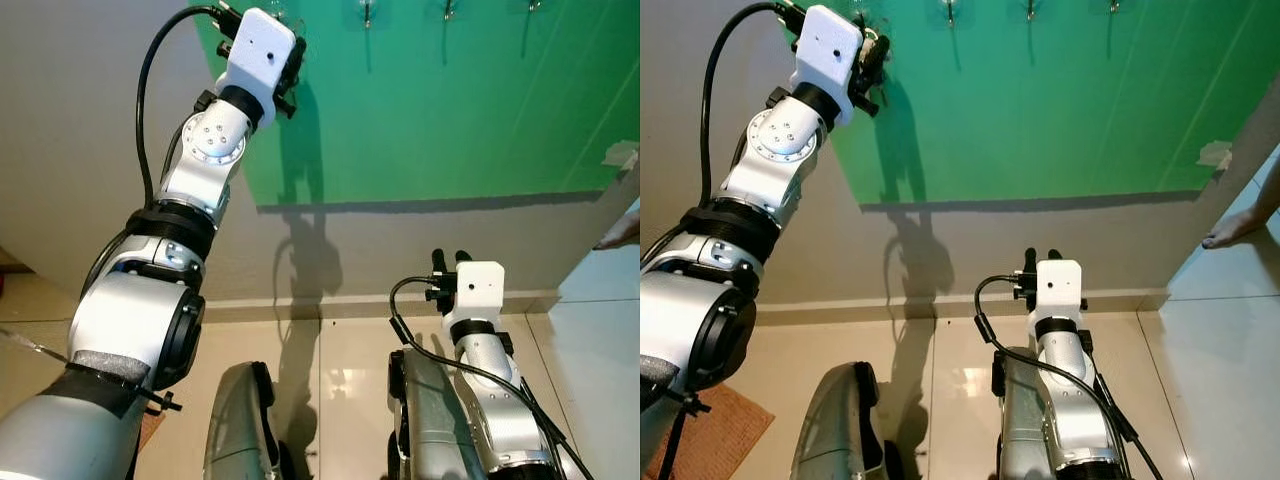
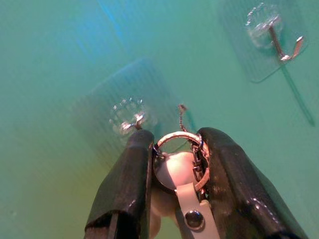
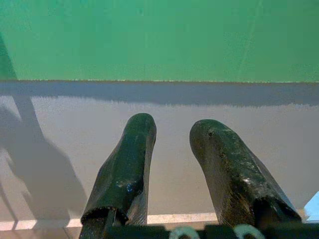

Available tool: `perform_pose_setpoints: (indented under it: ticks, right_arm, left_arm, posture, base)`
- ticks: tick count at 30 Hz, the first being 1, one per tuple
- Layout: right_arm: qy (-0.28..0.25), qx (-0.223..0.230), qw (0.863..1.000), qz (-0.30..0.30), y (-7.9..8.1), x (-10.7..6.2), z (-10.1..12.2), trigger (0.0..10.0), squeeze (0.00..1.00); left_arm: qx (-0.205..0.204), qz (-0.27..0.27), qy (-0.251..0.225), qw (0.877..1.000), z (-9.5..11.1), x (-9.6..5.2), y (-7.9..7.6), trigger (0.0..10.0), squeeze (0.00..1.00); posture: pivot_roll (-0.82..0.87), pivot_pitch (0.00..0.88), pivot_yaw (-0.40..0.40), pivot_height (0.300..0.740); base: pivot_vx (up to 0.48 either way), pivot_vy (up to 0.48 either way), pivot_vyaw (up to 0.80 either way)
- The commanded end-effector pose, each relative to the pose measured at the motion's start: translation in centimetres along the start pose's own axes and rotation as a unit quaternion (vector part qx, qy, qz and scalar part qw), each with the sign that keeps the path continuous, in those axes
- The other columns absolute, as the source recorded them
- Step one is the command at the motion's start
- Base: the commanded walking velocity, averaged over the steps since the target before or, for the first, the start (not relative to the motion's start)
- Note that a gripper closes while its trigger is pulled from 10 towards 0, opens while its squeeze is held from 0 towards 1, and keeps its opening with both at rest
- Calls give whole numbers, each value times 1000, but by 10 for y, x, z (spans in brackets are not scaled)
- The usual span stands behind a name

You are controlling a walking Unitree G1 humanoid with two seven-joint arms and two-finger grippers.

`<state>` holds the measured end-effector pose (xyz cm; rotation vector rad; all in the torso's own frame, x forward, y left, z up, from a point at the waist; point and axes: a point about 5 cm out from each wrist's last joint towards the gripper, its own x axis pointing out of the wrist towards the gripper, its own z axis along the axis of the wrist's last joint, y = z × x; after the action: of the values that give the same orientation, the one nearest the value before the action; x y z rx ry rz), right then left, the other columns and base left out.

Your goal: Hang keys on a hook

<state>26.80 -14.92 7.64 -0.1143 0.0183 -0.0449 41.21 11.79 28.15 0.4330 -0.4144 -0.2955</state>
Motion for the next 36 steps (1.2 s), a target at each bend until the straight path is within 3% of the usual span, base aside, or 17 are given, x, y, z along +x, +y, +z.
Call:
perform_pose_setpoints:
  ticks: [1,2,3,10,14,20,25,36]
  right_arm:
    - [3,2,1000,-1,2,-3,0,10000,0]
    - [3,2,1000,-1,2,-3,0,10000,0]
    - [5,3,1000,-2,1,-4,-1,10000,0]
    - [8,1,1000,0,1,-4,-2,10000,0]
    - [9,1,1000,1,1,-4,-2,10000,0]
    - [10,1,1000,2,1,-4,-2,10000,0]
    - [10,1,1000,2,1,-4,-2,10000,0]
    - [13,-3,1000,6,1,-6,-4,10000,0]
  left_arm:
    - [-13,13,38,999,-8,0,5,0,0]
    - [-13,13,38,999,-8,0,5,0,0]
    - [-40,16,67,997,-18,-2,2,0,0]
    - [-62,19,76,995,-21,-2,-3,0,0]
    - [-45,14,46,998,-15,-2,-5,0,0]
    - [34,8,-50,998,3,-6,-10,0,0]
    - [-16,50,-71,996,11,-4,-1,0,0]
    - [-14,86,-116,989,23,-6,6,0,0]
  posture:
    - [-179,114,127,536]
    - [-179,114,127,536]
    - [-180,116,125,536]
    - [-174,116,119,536]
    - [-170,117,118,536]
    - [-167,121,116,536]
    - [-167,117,114,536]
    - [-166,100,107,536]
  base:
    - [0,0,0]
    - [0,0,0]
    - [0,0,0]
    - [0,0,0]
    - [0,0,0]
    - [0,0,0]
    - [0,0,0]
    - [0,0,0]
